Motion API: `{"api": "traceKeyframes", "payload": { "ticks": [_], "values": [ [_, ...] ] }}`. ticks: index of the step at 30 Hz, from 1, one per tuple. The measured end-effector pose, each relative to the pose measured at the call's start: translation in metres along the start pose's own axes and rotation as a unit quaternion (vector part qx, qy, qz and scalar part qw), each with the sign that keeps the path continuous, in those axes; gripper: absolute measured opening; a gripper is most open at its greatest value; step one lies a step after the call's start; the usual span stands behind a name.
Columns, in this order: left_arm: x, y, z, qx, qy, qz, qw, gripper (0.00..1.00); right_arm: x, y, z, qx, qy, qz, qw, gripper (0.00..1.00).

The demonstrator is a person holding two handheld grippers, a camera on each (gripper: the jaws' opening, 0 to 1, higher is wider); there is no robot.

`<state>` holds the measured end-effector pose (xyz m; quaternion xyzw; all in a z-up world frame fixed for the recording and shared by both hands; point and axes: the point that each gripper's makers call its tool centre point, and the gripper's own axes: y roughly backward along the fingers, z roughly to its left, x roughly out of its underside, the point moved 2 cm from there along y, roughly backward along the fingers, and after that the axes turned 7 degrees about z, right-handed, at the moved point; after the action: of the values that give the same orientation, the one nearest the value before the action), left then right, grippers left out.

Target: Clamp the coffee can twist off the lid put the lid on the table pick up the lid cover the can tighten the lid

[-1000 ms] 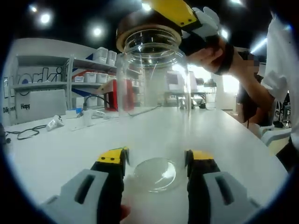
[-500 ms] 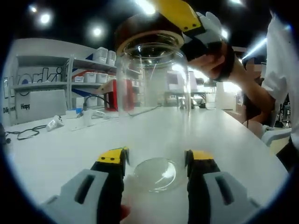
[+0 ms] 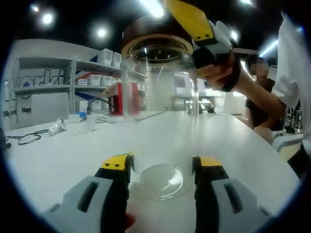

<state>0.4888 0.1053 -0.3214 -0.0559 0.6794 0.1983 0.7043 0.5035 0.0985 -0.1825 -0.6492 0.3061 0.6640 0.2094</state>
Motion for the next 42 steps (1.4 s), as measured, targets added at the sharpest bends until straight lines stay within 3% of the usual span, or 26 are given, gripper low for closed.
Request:
{"api": "traceKeyframes", "payload": {
  "ticks": [10, 24, 30, 35, 42],
  "values": [
    [0.001, 0.0, 0.0, 0.0, 0.003, 0.002, 1.0, 0.43, 0.001, 0.002, 0.0, 0.059, -0.007, 0.014, 0.9981, 0.57],
    [0.001, -0.001, 0.001, -0.001, 0.004, 0.003, 1.0, 0.43, 0.003, 0.007, 0.003, 0.163, -0.02, 0.007, 0.9865, 0.57],
    [0.001, -0.001, 0.001, -0.001, 0.004, 0.003, 1.0, 0.43, 0.003, 0.007, 0.002, 0.216, -0.023, 0.009, 0.976, 0.57],
    [0.001, -0.001, 0.001, -0.001, 0.004, 0.003, 1.0, 0.43, 0.003, 0.009, -0.003, 0.288, -0.031, 0.018, 0.9569, 0.57],
    [0.001, -0.001, 0.002, -0.001, 0.005, 0.003, 1.0, 0.43, 0.003, 0.011, -0.001, 0.342, -0.031, 0.014, 0.9392, 0.57]
  ]
}}
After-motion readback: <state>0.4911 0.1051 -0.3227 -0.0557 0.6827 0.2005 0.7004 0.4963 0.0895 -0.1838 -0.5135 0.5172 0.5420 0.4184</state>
